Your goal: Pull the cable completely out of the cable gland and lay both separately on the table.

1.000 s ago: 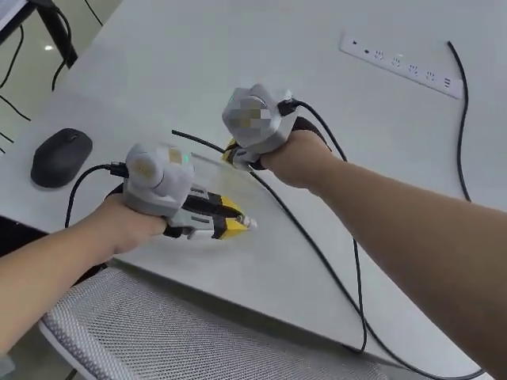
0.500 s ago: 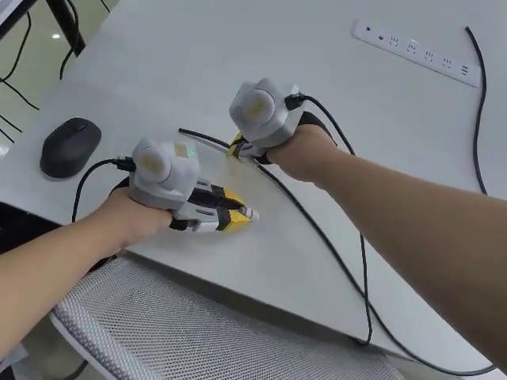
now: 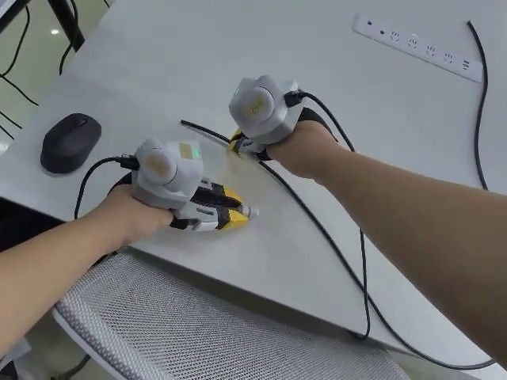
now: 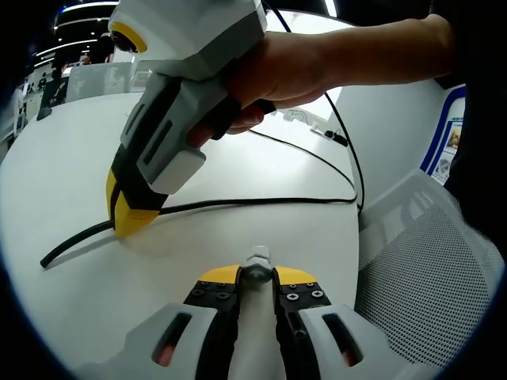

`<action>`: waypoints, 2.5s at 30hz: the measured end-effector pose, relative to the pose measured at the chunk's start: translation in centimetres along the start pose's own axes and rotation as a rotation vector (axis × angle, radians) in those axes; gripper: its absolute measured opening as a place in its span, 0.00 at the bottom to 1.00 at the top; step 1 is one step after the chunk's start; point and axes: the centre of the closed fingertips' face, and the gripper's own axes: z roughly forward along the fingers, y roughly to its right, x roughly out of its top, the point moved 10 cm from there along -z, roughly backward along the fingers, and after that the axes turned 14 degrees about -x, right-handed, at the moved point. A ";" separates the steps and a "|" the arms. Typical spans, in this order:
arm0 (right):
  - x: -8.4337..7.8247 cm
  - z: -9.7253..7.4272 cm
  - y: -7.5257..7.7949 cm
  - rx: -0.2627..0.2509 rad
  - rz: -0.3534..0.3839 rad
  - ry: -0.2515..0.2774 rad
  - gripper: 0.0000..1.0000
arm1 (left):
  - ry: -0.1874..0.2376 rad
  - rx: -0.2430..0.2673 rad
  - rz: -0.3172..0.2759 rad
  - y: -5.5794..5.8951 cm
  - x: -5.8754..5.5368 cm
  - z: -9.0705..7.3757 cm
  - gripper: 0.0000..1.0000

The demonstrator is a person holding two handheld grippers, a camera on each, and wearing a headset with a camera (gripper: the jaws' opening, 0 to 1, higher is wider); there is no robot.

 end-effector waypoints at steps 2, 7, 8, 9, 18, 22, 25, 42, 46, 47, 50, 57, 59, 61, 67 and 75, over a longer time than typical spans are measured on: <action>0.0 0.0 0.0 0.002 0.010 -0.001 0.00 | 0.002 0.006 0.002 0.0 0.0 0.0 0.16; -0.1 0.0 0.1 0.004 0.010 0.001 0.01 | -0.004 0.010 0.012 0.0 0.0 0.0 0.16; 0.0 0.0 0.0 0.004 0.008 0.000 0.01 | -0.005 0.013 0.013 0.0 0.0 0.0 0.16; 0.0 0.0 0.0 0.004 0.007 0.001 0.01 | -0.002 0.012 0.009 0.0 0.0 0.0 0.17; 0.2 0.0 0.0 -0.020 -0.002 -0.002 0.10 | -0.003 0.014 0.014 0.0 0.1 -0.1 0.18; 0.3 -0.6 0.2 -0.051 0.024 0.015 0.21 | 0.004 0.019 0.005 -0.1 0.2 -0.1 0.20; 0.2 -1.2 0.4 -0.060 0.043 0.018 0.25 | 0.005 0.023 0.007 -0.1 0.3 -0.2 0.21; -1.1 -8.9 2.0 -0.161 0.213 0.135 0.38 | 0.045 0.036 -0.017 0.8 1.3 -0.8 0.33; -1.2 -10.8 1.8 -0.177 0.222 0.174 0.42 | 0.047 0.046 -0.012 1.6 1.7 -1.3 0.36; -1.2 -11.5 1.6 -0.181 0.234 0.185 0.44 | 0.050 0.049 -0.011 1.8 1.7 -1.4 0.37; -1.2 -13.1 1.3 -0.189 0.268 0.215 0.48 | 0.059 0.059 -0.029 2.5 2.0 -1.9 0.41; -2.6 -17.1 0.2 -0.212 0.322 0.262 0.57 | 0.107 0.069 -0.063 4.3 3.0 -3.4 0.50; -3.6 -18.1 0.0 -0.221 0.360 0.278 0.59 | 0.114 0.075 -0.067 4.7 3.2 -3.9 0.51; -4.6 -19.3 -0.3 -0.225 0.408 0.291 0.61 | 0.124 0.074 -0.077 5.0 3.5 -4.3 0.52; -7.7 -22.6 -1.3 -0.277 0.509 0.344 0.75 | 0.136 0.084 -0.060 6.1 4.7 -5.9 0.61; -10.7 -25.1 -3.2 -0.314 0.620 0.383 0.81 | 0.163 0.105 -0.047 7.3 5.7 -7.3 0.65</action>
